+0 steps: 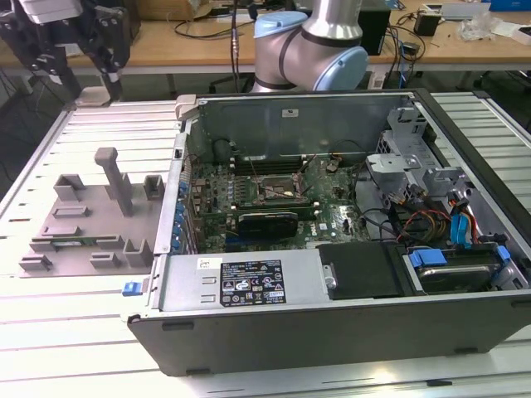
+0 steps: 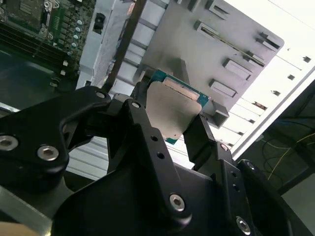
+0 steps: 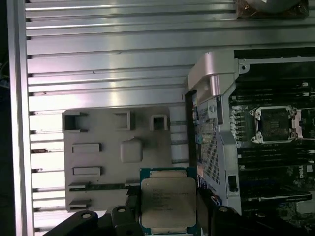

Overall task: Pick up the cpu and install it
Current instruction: 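Pick up the cpu and move it towards the insertion slot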

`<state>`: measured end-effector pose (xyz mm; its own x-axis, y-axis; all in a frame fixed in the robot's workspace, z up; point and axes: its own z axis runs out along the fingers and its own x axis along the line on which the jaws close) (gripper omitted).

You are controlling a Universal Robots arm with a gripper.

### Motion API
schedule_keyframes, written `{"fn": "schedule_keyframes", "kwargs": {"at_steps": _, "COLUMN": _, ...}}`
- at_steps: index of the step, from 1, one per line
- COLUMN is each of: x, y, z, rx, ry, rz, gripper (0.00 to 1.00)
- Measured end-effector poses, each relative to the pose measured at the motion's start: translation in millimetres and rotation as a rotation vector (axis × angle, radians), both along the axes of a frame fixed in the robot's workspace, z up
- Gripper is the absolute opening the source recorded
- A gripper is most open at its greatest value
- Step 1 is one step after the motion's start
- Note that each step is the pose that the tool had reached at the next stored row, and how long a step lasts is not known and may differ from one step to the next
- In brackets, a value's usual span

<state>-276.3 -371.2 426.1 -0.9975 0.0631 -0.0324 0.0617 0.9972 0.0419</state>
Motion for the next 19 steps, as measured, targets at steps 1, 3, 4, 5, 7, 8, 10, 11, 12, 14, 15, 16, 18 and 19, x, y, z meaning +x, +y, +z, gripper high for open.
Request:
{"fn": "schedule_keyframes", "kwargs": {"at_steps": 1, "x": 7.3, "y": 0.0, "z": -0.1, "rx": 0.0000, "ry": -0.0001, "rz": 0.000, "gripper": 0.55}}
{"fn": "schedule_keyframes", "kwargs": {"at_steps": 3, "x": 15.7, "y": 0.0, "z": 0.0, "rx": 0.0000, "ry": 0.0001, "rz": 0.000, "gripper": 0.55}}
{"fn": "schedule_keyframes", "kwargs": {"at_steps": 4, "x": 18.6, "y": 0.0, "z": 0.0, "rx": -0.0001, "ry": 0.0001, "rz": 0.000, "gripper": 0.55}}
{"fn": "schedule_keyframes", "kwargs": {"at_steps": 5, "x": 21.3, "y": 0.0, "z": 0.0, "rx": 0.0000, "ry": 0.0000, "rz": 0.000, "gripper": 0.55}}
{"fn": "schedule_keyframes", "kwargs": {"at_steps": 7, "x": 31.4, "y": 0.0, "z": 0.0, "rx": 0.0000, "ry": 0.0000, "rz": 0.000, "gripper": 0.55}}
{"fn": "schedule_keyframes", "kwargs": {"at_steps": 8, "x": 36.6, "y": 0.0, "z": 0.0, "rx": 0.0000, "ry": 0.0000, "rz": 0.000, "gripper": 0.55}}
{"fn": "schedule_keyframes", "kwargs": {"at_steps": 10, "x": 44.5, "y": 0.0, "z": 0.0, "rx": -0.0001, "ry": 0.0001, "rz": 0.000, "gripper": 0.55}}
{"fn": "schedule_keyframes", "kwargs": {"at_steps": 11, "x": 47.1, "y": 0.0, "z": 0.0, "rx": 0.0000, "ry": 0.0001, "rz": 0.000, "gripper": 0.55}}
{"fn": "schedule_keyframes", "kwargs": {"at_steps": 12, "x": 50.0, "y": 0.0, "z": 0.0, "rx": 0.0000, "ry": 0.0000, "rz": 0.000, "gripper": 0.55}}
{"fn": "schedule_keyframes", "kwargs": {"at_steps": 14, "x": 55.5, "y": 0.0, "z": 0.0, "rx": 0.0000, "ry": 0.0000, "rz": 0.000, "gripper": 0.55}}
{"fn": "schedule_keyframes", "kwargs": {"at_steps": 15, "x": 58.1, "y": 0.0, "z": 0.0, "rx": 0.0000, "ry": 0.0000, "rz": 0.000, "gripper": 0.55}}
{"fn": "schedule_keyframes", "kwargs": {"at_steps": 16, "x": 60.7, "y": 0.0, "z": 0.0, "rx": 0.0000, "ry": 0.0000, "rz": 0.000, "gripper": 0.55}}
{"fn": "schedule_keyframes", "kwargs": {"at_steps": 18, "x": 65.7, "y": 0.0, "z": 0.0, "rx": 0.0000, "ry": 0.0000, "rz": 0.000, "gripper": 0.55}}
{"fn": "schedule_keyframes", "kwargs": {"at_steps": 19, "x": 68.4, "y": 0.0, "z": 0.0, "rx": 0.0000, "ry": 0.0000, "rz": 0.000, "gripper": 0.55}}
